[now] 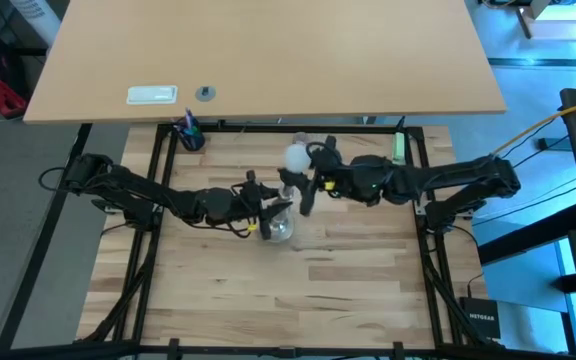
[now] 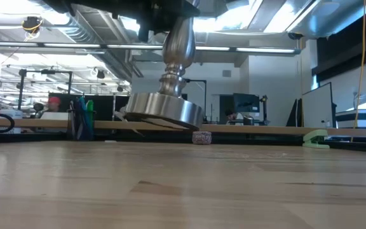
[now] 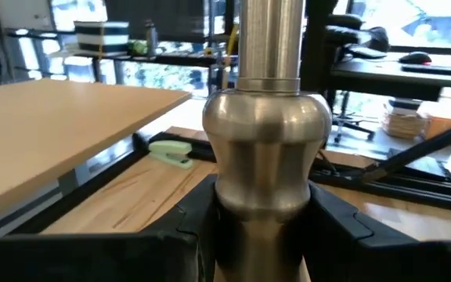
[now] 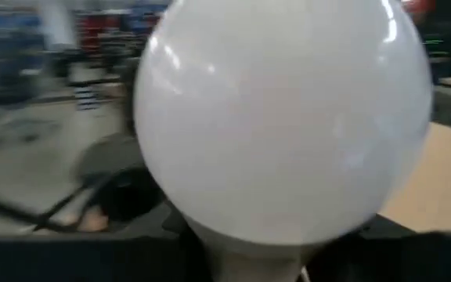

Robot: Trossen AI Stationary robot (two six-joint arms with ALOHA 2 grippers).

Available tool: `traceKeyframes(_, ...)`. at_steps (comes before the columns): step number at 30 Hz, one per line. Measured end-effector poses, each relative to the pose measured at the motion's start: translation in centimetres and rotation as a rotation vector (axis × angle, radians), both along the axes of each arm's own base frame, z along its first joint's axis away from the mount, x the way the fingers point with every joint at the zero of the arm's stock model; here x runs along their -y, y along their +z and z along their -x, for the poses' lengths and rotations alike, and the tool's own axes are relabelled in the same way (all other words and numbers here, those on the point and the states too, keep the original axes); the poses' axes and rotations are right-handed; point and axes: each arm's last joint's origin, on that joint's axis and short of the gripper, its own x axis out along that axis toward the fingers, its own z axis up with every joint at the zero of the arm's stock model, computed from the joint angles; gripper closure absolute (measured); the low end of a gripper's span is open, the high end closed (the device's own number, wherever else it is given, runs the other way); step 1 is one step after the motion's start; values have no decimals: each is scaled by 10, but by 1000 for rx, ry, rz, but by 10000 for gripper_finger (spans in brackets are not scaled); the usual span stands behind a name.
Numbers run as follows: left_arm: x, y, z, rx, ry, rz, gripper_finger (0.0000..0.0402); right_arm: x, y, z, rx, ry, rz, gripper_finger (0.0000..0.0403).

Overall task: Screw lightbulb
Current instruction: Remove the lightbulb from the silver lamp

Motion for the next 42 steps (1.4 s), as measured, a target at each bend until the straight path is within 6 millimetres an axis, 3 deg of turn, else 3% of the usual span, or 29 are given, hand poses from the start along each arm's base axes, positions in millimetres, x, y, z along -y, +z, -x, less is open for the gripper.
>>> traceKeyframes(4, 5, 2, -1, 10, -168, -29, 281, -6, 8, 7, 9, 267, 30, 257)
traceKeyframes(11, 15, 7, 0, 71, -708, 6, 282, -20, 10, 11, 82, 1043, 148, 257)
traceKeyframes(15, 11, 9, 0, 85, -801, 31, 282, -23, 8, 5, 134, 1129, 192, 257)
traceKeyframes(18, 11, 7, 0, 71, -819, 45, 282, -23, 5, 2, 113, 1080, 190, 257)
traceKeyframes(24, 8, 8, -1, 79, -724, 36, 282, -16, 7, 2, 51, 761, 94, 250)
traceKeyframes(30, 2, 7, -2, 80, -388, 23, 282, -6, 10, 26, -79, 429, -40, 96)
traceKeyframes(34, 3, 2, 0, 10, -61, -33, 282, -1, 10, 40, -137, 164, -80, 41)
traceKeyframes(38, 2, -1, 3, -28, 163, -60, 282, 2, 10, 37, -98, 43, -114, 32)
traceKeyframes(42, 4, 0, 5, -19, 246, -52, 282, 2, 6, 18, -22, -29, -102, 48)
